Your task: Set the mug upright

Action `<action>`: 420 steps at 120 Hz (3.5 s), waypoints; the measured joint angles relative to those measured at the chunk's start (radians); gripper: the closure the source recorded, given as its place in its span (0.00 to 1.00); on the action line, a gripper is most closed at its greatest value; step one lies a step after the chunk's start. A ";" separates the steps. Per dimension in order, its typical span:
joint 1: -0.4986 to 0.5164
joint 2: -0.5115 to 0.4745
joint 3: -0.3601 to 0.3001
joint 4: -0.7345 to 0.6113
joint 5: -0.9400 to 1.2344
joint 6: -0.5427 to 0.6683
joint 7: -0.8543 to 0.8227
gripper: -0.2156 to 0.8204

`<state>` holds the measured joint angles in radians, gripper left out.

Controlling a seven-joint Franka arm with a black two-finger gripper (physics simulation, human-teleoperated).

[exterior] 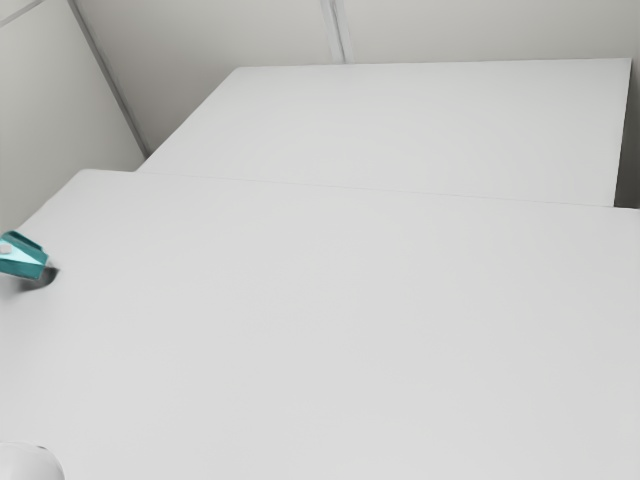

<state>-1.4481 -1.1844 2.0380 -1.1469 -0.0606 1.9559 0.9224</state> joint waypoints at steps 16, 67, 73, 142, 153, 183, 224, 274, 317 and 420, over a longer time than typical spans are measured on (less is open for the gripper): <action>-0.008 0.075 0.029 -0.040 0.020 0.004 -0.017 0.96; -0.078 0.470 0.067 -0.388 0.204 0.094 -0.100 0.97; -0.082 0.517 0.065 -0.438 0.210 0.124 -0.107 0.97; -0.130 0.787 -0.082 -0.830 0.186 0.488 -0.156 0.97; -0.114 0.825 -0.114 -0.872 0.160 0.523 -0.160 0.97; 0.140 0.879 -0.433 -1.016 0.084 0.566 -0.170 0.97; 0.412 0.881 -0.822 -1.161 0.036 0.598 -0.199 0.97; 0.506 0.904 -1.068 -1.269 0.025 0.657 -0.280 0.97; 0.492 0.969 -1.098 -1.317 0.025 0.738 -0.336 0.97; 0.463 1.057 -1.098 -1.334 0.020 0.851 -0.387 0.90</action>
<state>-0.9847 -0.1269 0.9404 -2.4812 -0.0407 2.8067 0.5354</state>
